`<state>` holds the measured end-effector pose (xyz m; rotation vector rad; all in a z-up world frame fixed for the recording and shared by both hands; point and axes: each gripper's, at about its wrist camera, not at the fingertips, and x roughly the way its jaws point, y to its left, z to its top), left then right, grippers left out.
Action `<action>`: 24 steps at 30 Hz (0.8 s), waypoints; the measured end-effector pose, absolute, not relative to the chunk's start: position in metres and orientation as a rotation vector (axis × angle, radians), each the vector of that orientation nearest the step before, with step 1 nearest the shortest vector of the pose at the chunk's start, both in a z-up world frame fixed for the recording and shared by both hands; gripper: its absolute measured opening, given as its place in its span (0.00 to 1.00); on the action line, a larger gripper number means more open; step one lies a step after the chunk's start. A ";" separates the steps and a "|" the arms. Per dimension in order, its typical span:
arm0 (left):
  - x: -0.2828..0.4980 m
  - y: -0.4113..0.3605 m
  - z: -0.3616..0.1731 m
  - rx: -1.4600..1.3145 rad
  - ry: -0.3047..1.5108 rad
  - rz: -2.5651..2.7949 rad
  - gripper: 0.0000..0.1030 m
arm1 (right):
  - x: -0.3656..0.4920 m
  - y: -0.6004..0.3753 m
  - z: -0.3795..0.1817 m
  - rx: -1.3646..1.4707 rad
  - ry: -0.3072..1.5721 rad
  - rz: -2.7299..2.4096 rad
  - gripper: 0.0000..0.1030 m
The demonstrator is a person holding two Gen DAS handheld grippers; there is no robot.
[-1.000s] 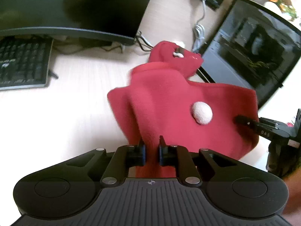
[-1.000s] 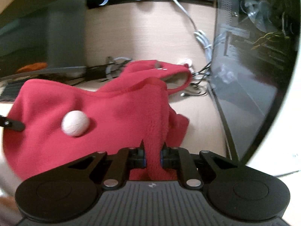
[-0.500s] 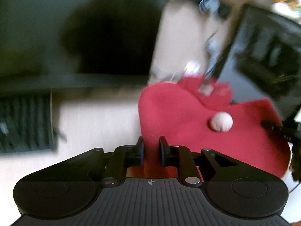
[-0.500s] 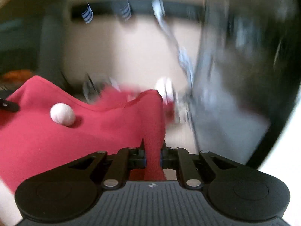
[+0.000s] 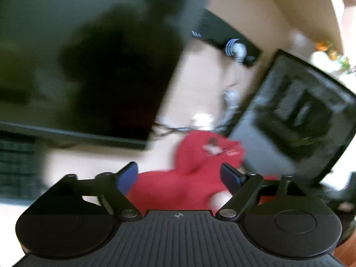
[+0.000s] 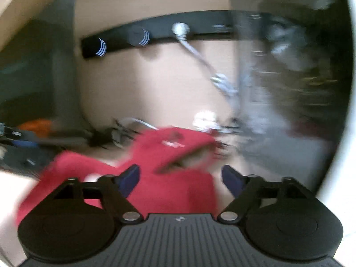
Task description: Fold clothes
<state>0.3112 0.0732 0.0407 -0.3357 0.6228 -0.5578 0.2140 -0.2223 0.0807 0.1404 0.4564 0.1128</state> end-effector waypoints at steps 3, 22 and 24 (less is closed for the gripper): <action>0.332 0.038 0.009 -0.326 0.688 -0.521 0.94 | 0.253 -0.213 0.055 0.232 0.503 0.145 0.86; 0.341 0.033 -0.060 -0.346 0.763 -0.417 0.94 | 0.298 -0.196 -0.010 0.216 0.654 0.078 1.00; 0.341 0.036 -0.060 -0.349 0.760 -0.417 0.95 | 0.301 -0.191 -0.010 0.203 0.647 0.064 1.00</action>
